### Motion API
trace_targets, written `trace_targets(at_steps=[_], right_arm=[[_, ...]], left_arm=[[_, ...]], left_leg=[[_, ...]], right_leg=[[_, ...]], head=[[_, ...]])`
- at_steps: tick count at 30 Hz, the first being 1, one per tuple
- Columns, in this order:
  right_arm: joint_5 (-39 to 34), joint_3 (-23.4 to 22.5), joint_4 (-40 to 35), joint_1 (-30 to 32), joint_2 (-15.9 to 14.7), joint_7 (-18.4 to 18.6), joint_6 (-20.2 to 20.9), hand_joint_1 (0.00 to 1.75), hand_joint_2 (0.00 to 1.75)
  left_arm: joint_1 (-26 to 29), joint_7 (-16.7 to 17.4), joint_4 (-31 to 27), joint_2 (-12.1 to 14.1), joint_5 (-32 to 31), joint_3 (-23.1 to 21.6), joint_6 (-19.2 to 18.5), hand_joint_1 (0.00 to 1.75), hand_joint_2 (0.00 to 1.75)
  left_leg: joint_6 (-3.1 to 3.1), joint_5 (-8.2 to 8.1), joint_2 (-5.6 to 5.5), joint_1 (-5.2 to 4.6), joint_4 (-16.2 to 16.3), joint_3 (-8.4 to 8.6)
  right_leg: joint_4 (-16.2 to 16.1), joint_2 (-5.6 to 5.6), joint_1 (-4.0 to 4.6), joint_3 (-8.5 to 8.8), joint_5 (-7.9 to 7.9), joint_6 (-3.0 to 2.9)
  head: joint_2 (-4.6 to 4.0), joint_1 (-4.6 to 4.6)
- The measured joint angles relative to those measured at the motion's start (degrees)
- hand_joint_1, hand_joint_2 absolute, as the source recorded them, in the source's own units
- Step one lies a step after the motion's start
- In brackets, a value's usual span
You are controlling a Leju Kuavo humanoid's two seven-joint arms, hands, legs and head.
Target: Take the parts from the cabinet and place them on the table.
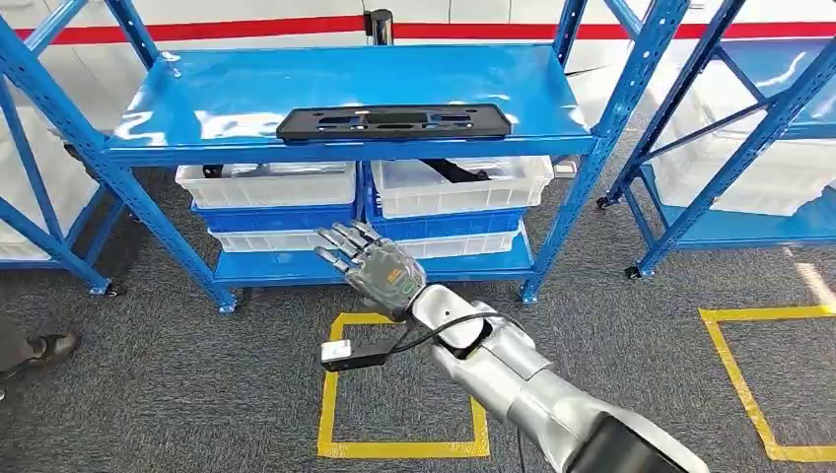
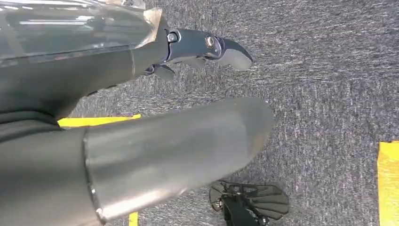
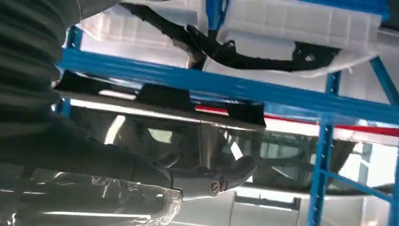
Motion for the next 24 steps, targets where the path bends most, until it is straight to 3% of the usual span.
trace_targets(at_steps=[11,24], right_arm=[[1.77,-4.04,9.48,-1.66,1.7,3.32,-1.05,0.0,1.75],[1.03,-10.86,10.57,-4.7,1.79,4.72,-5.72,0.0,1.75]], left_arm=[[-0.01,0.48,0.0,0.0,-1.2,0.02,-0.35,0.0,0.0],[0.04,1.03,0.02,0.02,-2.34,0.02,0.15,0.0,0.0]], left_leg=[[0.0,0.0,0.01,0.01,0.0,0.02],[0.0,0.01,0.02,0.0,0.01,0.02]], right_leg=[[0.01,0.0,0.0,-0.01,0.0,0.0],[0.0,0.0,0.0,-0.01,0.01,0.0]], head=[[0.0,0.0],[0.0,0.0]])
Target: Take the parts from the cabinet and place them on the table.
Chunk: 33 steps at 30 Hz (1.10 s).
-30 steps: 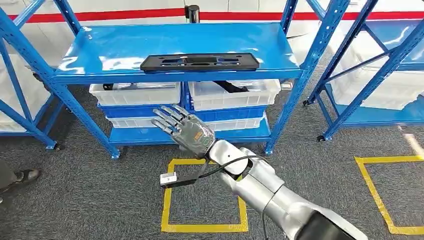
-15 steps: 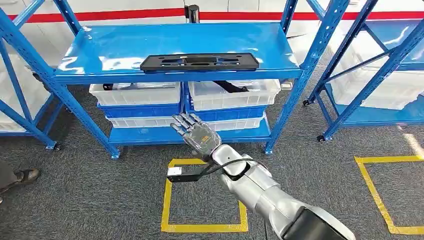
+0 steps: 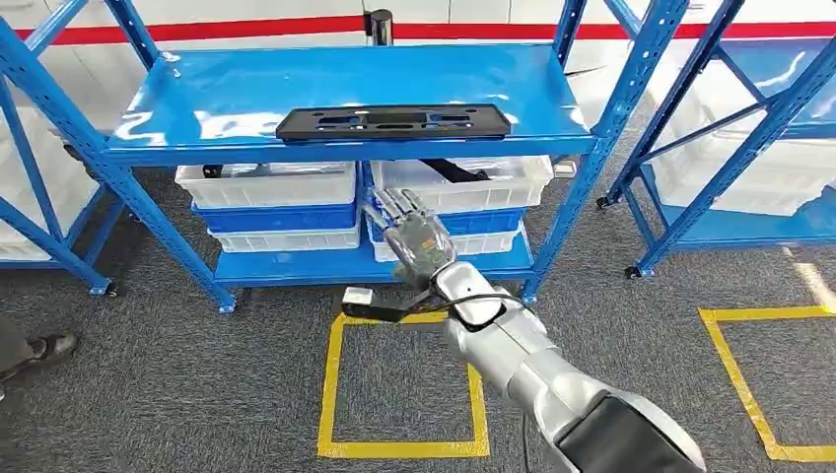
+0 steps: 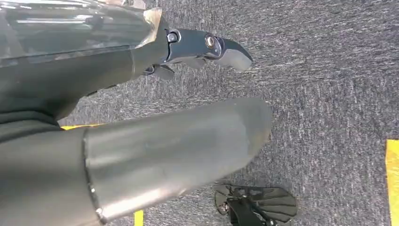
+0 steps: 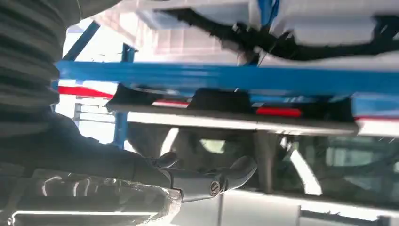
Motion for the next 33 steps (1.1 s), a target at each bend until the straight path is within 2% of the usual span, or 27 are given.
trace_targets(at_steps=[7,29,30,31,32,33], right_arm=[[1.2,-3.14,-0.55,-0.76,-0.61,-0.09,0.0,0.0,1.75],[3.32,-4.87,-0.68,-0.79,-0.85,-0.13,-0.07,0.0,1.75],[3.89,-4.93,-0.68,-0.68,-0.79,-0.13,-0.11,0.0,1.75],[4.07,-5.33,-0.74,-0.72,-0.9,-0.13,-0.13,0.0,1.75],[4.61,-6.01,-0.76,-0.13,-1.33,-0.07,-0.13,0.0,1.75],[5.16,-6.34,-0.74,0.8,-1.92,0.04,-0.13,0.0,1.75]], left_arm=[[0.01,-0.7,0.0,0.04,0.98,0.04,-0.7,0.0,0.0],[0.01,0.66,0.0,0.04,0.09,0.04,-0.37,0.0,0.0],[-0.07,0.57,-0.02,0.18,-0.24,0.04,-0.98,0.0,0.0],[-0.12,0.5,-0.02,0.02,-0.48,0.04,-0.98,0.0,0.0],[-0.31,0.46,-0.02,0.02,-0.98,0.04,-1.38,0.0,0.0],[-0.25,1.03,0.0,-0.07,-1.38,0.02,-1.4,0.0,0.0]], left_leg=[[0.0,0.0,0.0,0.0,0.01,0.01],[0.01,0.0,0.0,0.0,0.02,0.0],[0.59,-0.18,0.01,0.06,0.32,-0.31],[0.97,0.31,0.39,0.88,-1.01,0.65],[1.18,0.08,0.49,1.03,-1.11,0.75],[0.1,-1.11,0.35,1.54,-0.94,2.01]], right_leg=[[0.0,0.0,0.0,0.0,0.01,0.01],[-0.01,0.0,0.0,0.0,0.01,0.01],[-0.57,0.02,-0.87,0.09,0.33,0.53],[0.64,-0.19,-0.57,-0.65,-0.35,0.53],[17.9,-0.23,-0.39,-10.24,-6.07,-0.41],[10.11,-0.38,-0.9,-8.22,-0.34,1.83]], head=[[0.0,0.0],[0.0,0.0],[0.0,0.02],[0.0,0.13],[0.0,0.83],[0.0,1.64]])
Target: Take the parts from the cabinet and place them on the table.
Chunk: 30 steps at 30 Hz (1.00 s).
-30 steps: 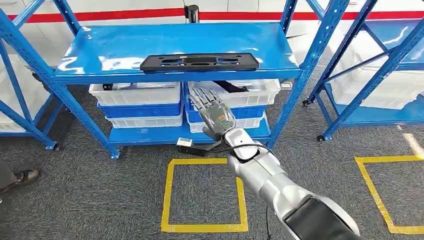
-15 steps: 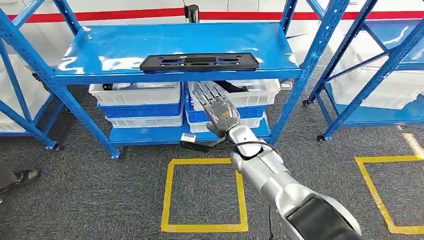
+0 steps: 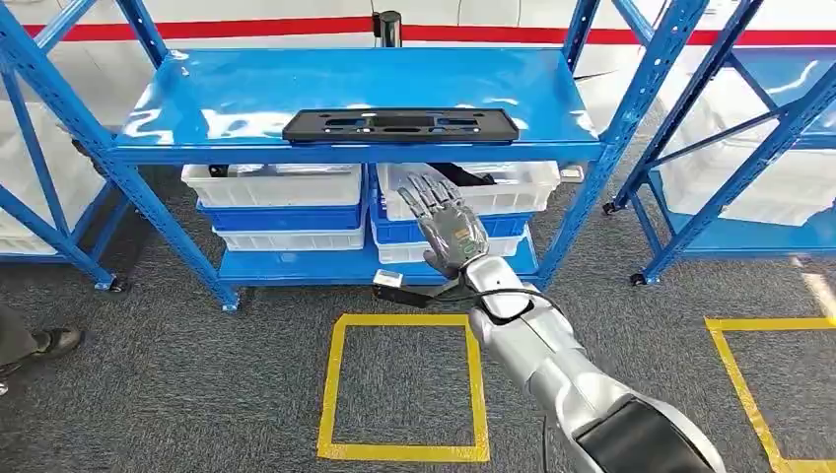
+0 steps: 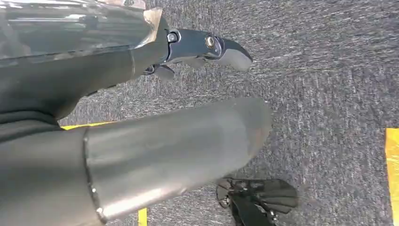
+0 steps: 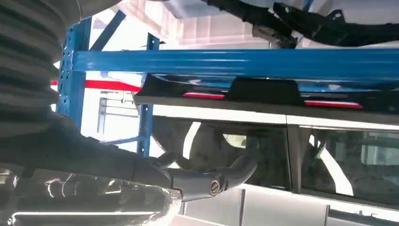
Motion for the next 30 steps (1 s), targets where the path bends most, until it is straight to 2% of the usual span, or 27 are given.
trace_targets(at_steps=[1,2,3,4,6,7,8,9,10,11,12,13,14,15,16,17,18,19,20,22,23,24,26,27,28,29,30], right_arm=[[0.28,0.0,0.0,-0.01,-0.02,0.17,-0.02,0.0,1.75],[0.48,0.0,0.07,0.05,-0.2,0.33,-0.02,0.0,1.75],[0.63,0.02,0.07,0.24,-0.09,0.41,-0.07,0.0,1.75],[0.76,-0.02,0.09,0.55,-0.18,0.48,-0.13,0.0,1.75],[1.02,-0.07,0.09,0.78,-0.35,0.48,-0.15,0.0,1.75],[1.16,-0.11,0.02,0.77,-0.26,0.48,-0.17,0.0,1.75],[1.31,-0.26,0.0,0.73,-0.31,0.48,-0.17,0.0,1.75],[1.35,-0.41,0.0,0.72,-0.26,0.48,-0.17,0.0,1.75],[1.42,-0.44,0.0,0.82,-0.26,0.48,-0.17,0.0,1.75],[1.49,-0.48,0.0,1.03,-0.28,0.48,-0.17,0.0,1.75],[1.51,-0.55,0.02,1.3,-0.33,0.48,-0.17,0.0,1.75],[1.57,-0.59,0.02,1.51,-0.33,0.48,-0.18,0.0,1.75],[1.7,-0.74,0.02,1.69,-0.31,0.48,-0.17,0.0,1.75],[1.81,-0.92,0.02,1.67,-0.31,0.48,-0.17,0.0,1.75],[1.83,-0.94,0.02,1.55,-0.28,0.5,-0.18,0.0,1.75],[1.94,-0.96,0.02,1.68,-0.28,0.5,-0.17,0.0,1.75],[2.01,-1.03,0.02,1.53,-0.39,0.55,-0.24,0.0,1.75],[2.12,-1.09,0.0,1.69,-0.35,0.55,-0.24,0.0,1.75],[2.25,-1.18,-0.07,1.87,-0.26,0.55,-0.24,0.0,1.75],[2.51,-1.42,-0.24,1.85,-0.28,0.52,-0.26,0.0,1.75],[2.56,-1.57,-0.5,1.76,-0.33,0.57,-0.28,0.0,1.75],[2.58,-1.66,-0.5,1.43,-0.37,0.57,-0.28,0.0,1.75],[2.62,-1.88,-0.5,1.5,-0.46,0.65,-0.26,0.0,1.75],[2.67,-1.95,-0.5,1.85,-0.57,0.68,-0.26,0.0,1.75],[2.69,-2.03,-0.5,2.24,-0.68,0.68,-0.26,0.0,1.75],[2.69,-2.12,-0.5,2.44,-0.74,0.68,-0.26,0.0,1.75],[2.71,-2.25,-0.5,2.49,-0.74,0.68,-0.26,0.0,1.75]], left_arm=[[-0.07,0.0,-0.02,0.0,-0.06,0.0,0.0,0.0,0.0],[-0.11,0.04,0.0,0.2,-0.09,0.0,0.0,0.0,0.0],[-0.36,0.07,-0.02,0.24,-0.18,0.0,0.02,0.0,0.0],[-0.35,0.09,0.0,0.24,-0.28,0.0,0.02,0.0,0.0],[-0.36,0.18,-0.02,0.26,-0.52,0.0,0.26,0.0,0.0],[-0.42,0.18,-0.04,0.28,-0.5,0.0,0.37,0.0,0.0],[-0.51,0.13,-0.04,0.24,-0.5,0.0,0.39,0.0,0.0],[-0.56,0.09,-0.02,0.24,-0.48,0.0,0.41,0.0,0.0],[-0.55,0.09,-0.02,0.26,-0.46,0.0,0.42,0.0,0.0],[-0.55,0.07,-0.04,0.28,-0.41,0.0,0.39,0.0,0.0],[-0.47,0.07,-0.02,0.28,-0.42,0.0,0.39,0.0,0.0],[-0.34,0.04,-0.02,0.28,-0.41,0.0,0.39,0.0,0.0],[-0.29,0.04,-0.02,0.26,-0.44,0.0,0.39,0.0,0.0],[-0.33,0.0,-0.02,0.26,-0.44,0.0,0.39,0.0,0.0],[-0.38,0.0,-0.02,0.28,-0.5,0.0,0.39,0.0,0.0],[-0.4,0.0,-0.02,0.57,-0.5,0.02,0.42,0.0,0.0],[-0.45,0.0,0.0,0.69,-0.68,0.0,0.39,0.0,0.0],[-0.48,-0.02,-0.02,0.87,-0.68,0.0,0.59,0.0,0.0],[-0.69,0.02,-0.02,0.83,-0.66,0.02,0.57,0.0,0.0],[-0.65,0.07,-0.02,1.03,-0.66,0.04,0.59,0.0,0.0],[-0.57,0.04,-0.02,0.94,-0.66,0.04,0.57,0.0,0.0],[-0.66,0.04,-0.02,0.92,-0.68,0.04,0.57,0.0,0.0],[-0.81,0.04,-0.02,0.7,-0.68,0.04,0.41,0.0,0.0],[-0.8,0.04,-0.02,0.48,-0.68,0.04,0.39,0.0,0.0],[-0.66,0.04,-0.02,0.39,-0.66,0.04,0.37,0.0,0.0],[-0.51,0.04,-0.02,0.31,-0.66,0.04,0.37,0.0,0.0],[-0.47,0.04,-0.02,0.28,-0.66,0.04,0.37,0.0,0.0]], left_leg=[[-0.51,-0.54,0.01,0.13,0.25,0.36],[-1.2,-1.24,0.06,-0.31,0.72,0.18],[-1.48,-1.79,0.01,-0.4,1.19,0.06],[-1.68,-1.85,0.01,-0.34,1.14,0.15],[-2.16,-2.24,0.08,0.1,0.99,0.38],[-2.43,-2.67,0.06,0.37,1.14,0.35],[-2.58,-3.27,0.05,0.4,3.39,-0.61],[-2.74,-4.54,0.05,0.4,7.25,-2.74],[-2.9,-6.25,0.03,0.39,12.43,-5.92],[-2.95,-7.47,0.04,0.4,16.98,-9.1],[-2.82,-7.42,0.04,0.38,19.79,-11.55],[-2.54,-6.3,0.03,0.31,20.31,-12.92],[-1.9,-3.16,0.01,0.08,17.99,-13.15],[-1.05,0.63,-0.05,-0.24,13.69,-12.1],[-0.01,4.26,-0.13,-0.77,8.55,-10.47],[1.88,5.33,-0.48,-1.51,5.49,-9.1],[2.51,4.99,-0.31,-1.76,5.52,-8.47],[2.85,4.84,-0.29,-2.49,4.05,-7.8],[3.31,4.58,-0.28,-2.65,2.92,-7.25],[3.84,4.01,-0.22,-2.7,0.67,-5.8],[3.46,4.27,-0.17,-1.98,-1.21,-3.63],[3.56,4.19,-0.1,-1.7,-1.41,-3.14],[2.74,3.29,-0.24,-1.39,-1.44,-2.63],[2.35,2.83,-0.33,-1.28,-1.43,-2.2],[1.88,2.29,-0.38,-1.0,-1.41,-1.55],[1.44,1.79,-0.4,-0.72,-1.39,-0.87],[0.89,1.09,-0.41,-0.38,-1.27,-0.04]], right_leg=[[-5.18,-0.41,-0.2,2.29,2.33,0.7],[-8.03,-1.07,-0.39,3.53,2.76,0.86],[-8.25,-0.22,-0.14,4.12,2.2,-0.59],[-7.95,-0.19,0.07,3.93,1.91,-1.38],[-7.67,0.01,0.39,3.79,1.41,-2.35],[-7.75,0.23,-0.01,4.25,1.25,-2.87],[-7.78,0.32,0.1,4.8,0.8,-3.54],[-7.78,0.34,0.22,5.19,0.44,-4.07],[-7.79,0.34,0.46,5.56,0.03,-4.57],[-7.79,0.37,0.68,5.97,-0.39,-4.74],[-7.79,0.47,0.95,6.46,-0.76,-4.92],[-7.79,0.61,1.17,7.01,-1.22,-4.9],[-7.79,0.82,1.5,7.88,-1.8,-4.98],[-7.82,0.88,1.85,8.74,-2.37,-5.03],[-7.88,0.93,2.21,9.63,-2.93,-5.07],[-8.36,0.93,1.6,9.78,-3.47,-5.16],[-8.64,0.89,2.28,10.41,-3.61,-4.88],[-9.01,0.88,1.2,10.49,-3.52,-4.35],[-9.06,0.84,1.36,10.87,-3.21,-4.13],[-9.39,0.65,1.61,11.4,-2.57,-3.02],[-7.55,0.37,1.7,10.48,-3.22,-2.93],[-4.55,0.42,1.79,8.75,-3.68,-2.62],[3.53,0.4,1.62,3.12,-6.5,-2.52],[6.67,0.39,1.39,0.68,-7.88,-2.9],[7.57,0.39,1.03,-0.93,-7.41,-2.19],[5.92,0.32,0.8,-0.93,-5.9,-1.51],[1.51,0.23,0.34,0.17,-2.78,0.09]], head=[[0.0,0.15],[0.0,0.75],[0.0,0.76],[0.0,0.46],[0.0,0.48],[0.0,0.52],[0.0,0.5],[0.0,0.46],[0.0,0.48],[0.0,0.5],[0.0,0.48],[0.0,0.5],[0.0,0.48],[0.0,0.5],[0.0,0.5],[0.0,0.72],[0.0,1.55],[0.0,1.23],[0.0,0.96],[0.0,1.11],[0.0,0.92],[0.0,1.03],[0.0,1.37],[0.0,1.49],[0.0,1.57],[0.0,1.57],[0.0,1.62]])
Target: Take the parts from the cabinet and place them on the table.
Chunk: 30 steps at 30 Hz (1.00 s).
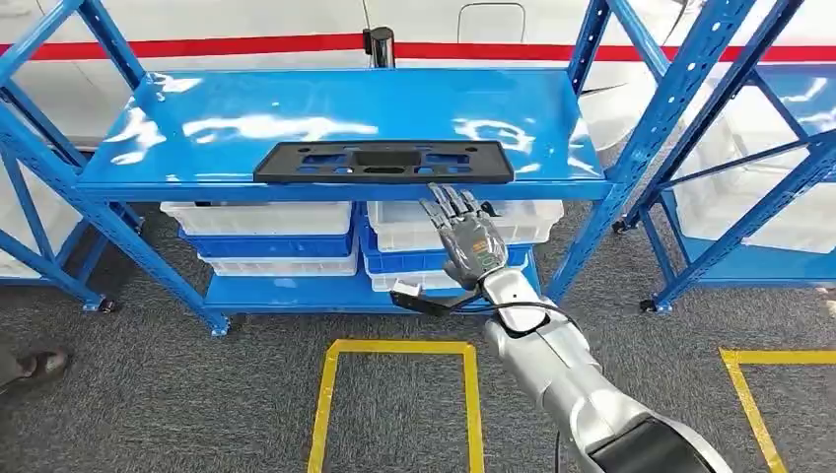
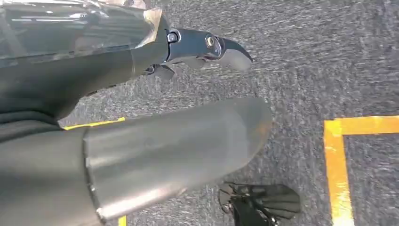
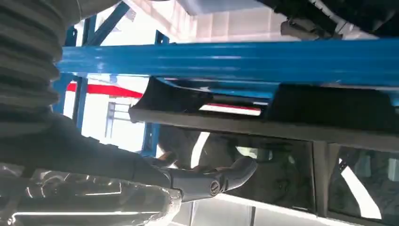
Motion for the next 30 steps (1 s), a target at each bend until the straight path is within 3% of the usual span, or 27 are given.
trace_targets(at_steps=[2,3,4,5,7,8,10,12,13,14,15,17,18,19,22,23,25,27,28,29,30], right_arm=[[0.0,-0.06,0.02,0.01,-0.18,0.0,0.02,0.0,1.75],[0.0,-0.06,0.09,0.07,-0.31,0.04,0.09,0.0,1.75],[0.15,-0.06,0.11,0.06,-0.24,0.11,0.15,0.0,1.75],[0.29,-0.09,0.09,0.23,-0.18,0.15,0.22,0.0,1.75],[0.37,-0.15,-0.07,0.04,-0.13,0.31,0.22,0.0,1.75],[0.59,-0.2,-0.35,-0.05,-0.09,0.31,0.22,0.0,1.75],[0.74,-0.2,-0.37,-0.48,0.0,0.31,0.22,0.0,1.75],[0.88,-0.2,-0.37,-0.31,0.0,0.31,0.28,0.0,1.75],[0.92,-0.2,-0.37,-0.19,0.0,0.31,0.33,0.0,1.75],[0.94,-0.2,-0.37,-0.18,0.02,0.31,0.41,0.0,1.75],[1.05,-0.2,-0.37,-0.21,0.02,0.31,0.48,0.0,1.75],[1.34,-0.2,-0.37,-0.5,0.15,0.31,0.48,0.0,1.75],[1.4,-0.2,-0.37,-0.64,0.22,0.31,0.48,0.0,1.75],[1.47,-0.22,-0.37,-0.89,0.33,0.31,0.48,0.0,1.75],[1.71,-0.24,-0.39,-0.99,0.37,0.26,0.48,0.0,1.75],[1.75,-0.31,-0.57,-0.99,0.33,0.26,0.5,0.0,1.75],[1.82,-0.41,-0.57,-1.39,0.31,0.26,0.61,0.0,1.75],[1.86,-0.48,-0.53,-1.18,0.02,0.26,0.63,0.0,1.75],[1.86,-0.48,-0.52,-1.0,-0.09,0.26,0.64,0.0,1.75],[1.9,-0.48,-0.52,-0.84,-0.15,0.24,0.63,0.0,1.75],[1.93,-0.48,-0.52,-0.83,-0.15,0.24,0.63,0.0,1.75]], left_arm=[[-0.08,0.0,0.0,0.02,0.0,0.0,-0.02,0.0,0.0],[-0.11,0.0,0.0,0.13,0.02,0.02,-0.02,0.0,0.0],[-0.21,-0.04,0.0,0.13,0.02,0.0,-0.02,0.0,0.0],[-0.23,-0.04,0.02,0.13,0.07,0.02,-0.02,0.0,0.0],[-0.24,-0.07,0.0,0.13,0.09,0.02,-0.02,0.0,0.0],[-0.36,-0.09,-0.02,0.09,0.09,0.04,-0.02,0.0,0.0],[-0.47,-0.11,0.0,0.07,0.09,0.15,0.0,0.0,0.0],[-0.52,-0.11,0.0,0.04,0.15,0.33,0.0,0.0,0.0],[-0.38,-0.11,0.0,0.02,0.15,0.42,-0.02,0.0,0.0],[-0.26,-0.09,0.0,0.0,0.17,0.5,-0.09,0.0,0.0],[-0.25,-0.09,0.0,0.0,0.17,0.57,-0.11,0.0,0.0],[-0.27,-0.09,0.0,0.04,0.15,0.68,-0.11,0.0,0.0],[-0.28,-0.09,0.0,0.13,0.15,0.81,-0.11,0.0,0.0],[-0.33,-0.09,0.0,0.09,0.15,0.85,-0.09,0.0,0.0],[-0.32,-0.07,-0.02,0.13,0.11,0.96,0.0,0.0,0.0],[-0.27,-0.09,-0.02,0.07,0.02,0.96,0.0,0.0,0.0],[-0.41,-0.11,-0.02,-0.02,0.0,0.98,0.02,0.0,0.0],[-0.53,-0.13,-0.02,-0.04,0.0,1.0,0.02,0.0,0.0],[-0.52,-0.13,-0.02,-0.09,0.0,0.98,0.02,0.0,0.0],[-0.46,-0.11,-0.02,-0.13,0.0,1.01,0.04,0.0,0.0],[-0.36,-0.07,-0.02,-0.17,-0.02,1.01,0.11,0.0,0.0]], left_leg=[[-1.14,-1.59,0.0,0.3,0.65,0.95],[-1.72,-2.33,0.05,0.36,1.14,1.45],[-2.11,-2.63,0.1,0.13,1.2,1.17],[-2.27,-2.96,0.23,0.11,1.26,1.23],[-2.66,-3.25,0.18,0.44,1.61,1.56],[-2.84,-3.11,0.2,0.6,3.51,0.47],[-3.44,-4.15,0.19,0.68,11.97,-4.63],[-3.66,-7.74,0.2,0.68,19.23,-10.2],[-3.53,-8.25,0.2,0.67,20.45,-12.2],[-3.25,-6.85,0.19,0.66,19.33,-12.74],[-2.86,-3.64,0.19,0.55,16.0,-12.1],[-1.53,3.65,0.17,0.12,6.43,-8.78],[-0.91,3.87,0.1,-0.19,4.28,-7.85],[-0.8,1.44,0.22,-0.55,4.06,-7.87],[-0.51,2.59,-0.03,-0.8,3.94,-7.05],[-0.33,3.17,0.12,-0.1,3.08,-6.24],[0.13,2.86,0.18,-0.37,2.99,-5.84],[0.52,2.48,0.1,-0.59,3.02,-5.72],[0.55,2.34,0.04,-0.64,3.03,-5.59],[0.54,2.21,-0.05,-0.67,3.05,-5.37],[0.47,1.93,-0.13,-0.69,3.09,-5.08]], right_leg=[[-10.44,-0.63,-1.03,3.1,6.53,2.38],[-10.41,-0.93,-0.32,2.84,4.98,1.27],[-10.39,-1.01,-0.01,3.35,4.42,-0.84],[-10.21,-0.72,-0.44,3.5,5.23,-1.81],[-10.0,-0.41,-0.55,3.84,4.91,-2.8],[-10.09,-0.38,-0.59,4.41,4.73,-3.08],[-10.1,-0.33,-0.41,5.17,4.07,-4.0],[-10.1,-0.24,-0.16,5.86,3.36,-4.28],[-10.1,-0.15,0.04,6.35,2.89,-4.42],[-10.1,0.02,0.2,6.88,2.47,-4.42],[-10.12,0.11,0.37,7.56,2.09,-4.4],[-10.24,0.15,0.58,8.84,1.3,-4.34],[-10.29,0.26,0.64,9.36,0.99,-4.18],[-10.32,0.46,1.0,9.22,0.76,-3.84],[-10.58,0.43,0.99,9.13,0.09,-2.76],[-9.36,0.15,1.39,9.09,-0.51,-2.53],[-3.81,0.0,1.29,6.12,-2.8,-2.85],[6.18,0.01,1.27,-0.04,-6.24,-3.19],[8.48,0.0,1.27,-1.86,-6.4,-2.91],[8.06,0.0,1.27,-2.37,-5.5,-2.43],[4.9,0.0,1.27,-1.45,-3.47,-1.8]], head=[[0.0,0.2],[0.0,0.59],[0.0,0.85],[0.0,0.52],[0.0,0.37],[0.0,0.35],[0.0,0.31],[0.0,0.31],[0.0,0.37],[0.0,0.3],[0.0,0.31],[0.0,0.33],[0.0,0.48],[0.0,0.55],[0.0,0.44],[0.0,0.59],[0.0,0.94],[0.0,1.0],[0.0,1.16],[0.0,1.27],[0.0,1.27]])
